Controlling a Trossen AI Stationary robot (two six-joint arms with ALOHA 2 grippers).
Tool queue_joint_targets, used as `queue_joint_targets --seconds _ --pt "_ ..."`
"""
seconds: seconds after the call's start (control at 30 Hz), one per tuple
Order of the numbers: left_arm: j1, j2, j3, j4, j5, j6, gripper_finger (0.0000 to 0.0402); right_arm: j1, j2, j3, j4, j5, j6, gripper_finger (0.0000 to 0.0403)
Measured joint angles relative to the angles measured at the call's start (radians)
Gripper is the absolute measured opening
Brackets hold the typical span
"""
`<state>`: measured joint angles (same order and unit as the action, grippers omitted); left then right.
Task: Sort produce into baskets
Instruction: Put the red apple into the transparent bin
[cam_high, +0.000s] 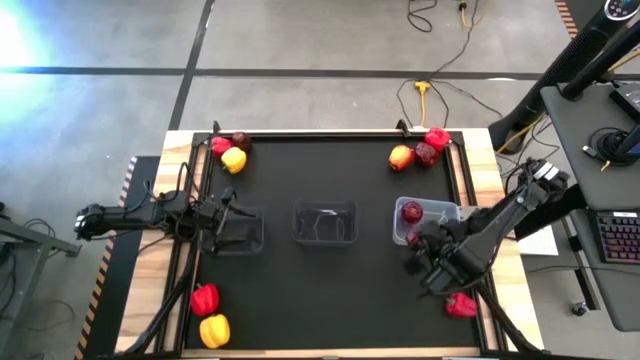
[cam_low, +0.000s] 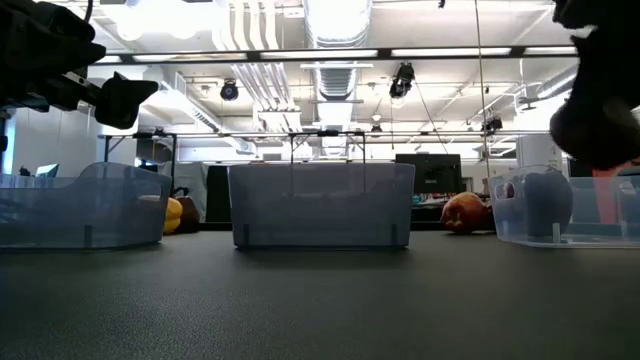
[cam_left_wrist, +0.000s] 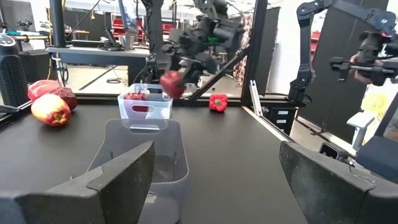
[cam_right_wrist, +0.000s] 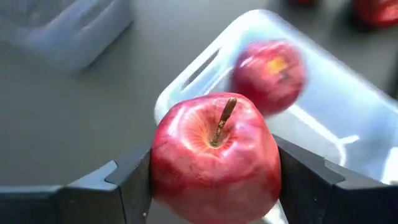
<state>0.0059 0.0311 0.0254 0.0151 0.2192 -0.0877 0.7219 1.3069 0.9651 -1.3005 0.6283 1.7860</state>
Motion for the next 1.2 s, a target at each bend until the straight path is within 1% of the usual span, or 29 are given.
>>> queue_joint_targets --seconds 0.07,0.13,0.23,0.37,0.47,0.63,0.8,0.97,1.2 --pt "0.000 0.000 0.000 0.000 0.000 0.000 0.0327 -0.006 -0.034 -0.044 0.006 0.076 0.070 0.0257" --pt "0.000 0.000 0.000 0.000 0.000 0.000 0.0327 -0.011 -0.061 -0.086 0.008 0.117 0.114 0.0256" --pt "0.000 0.000 0.000 0.000 0.000 0.000 0.0327 -0.013 -0.096 -0.155 0.055 0.134 0.140 0.0259" --pt "0.000 0.000 0.000 0.000 0.000 0.000 0.0327 -0.016 -0.112 -0.248 0.233 0.134 0.100 0.0268" --pt "0.000 0.000 0.000 0.000 0.000 0.000 0.0327 -0.027 -0.109 -0.305 0.314 0.154 0.090 0.0269" --pt "0.000 0.000 0.000 0.000 0.000 0.000 0.0327 -0.047 -0.107 -0.357 0.359 0.256 0.141 0.0270" --pt "0.000 0.000 0.000 0.000 0.000 0.000 0.0327 -0.067 -0.107 -0.386 0.394 0.271 0.148 0.0274" --pt "0.000 0.000 0.000 0.000 0.000 0.000 0.0327 -0.098 -0.106 -0.418 0.483 0.271 0.129 0.0304" --pt "0.000 0.000 0.000 0.000 0.000 0.000 0.0327 -0.127 -0.108 -0.408 0.533 0.236 0.021 0.0358"
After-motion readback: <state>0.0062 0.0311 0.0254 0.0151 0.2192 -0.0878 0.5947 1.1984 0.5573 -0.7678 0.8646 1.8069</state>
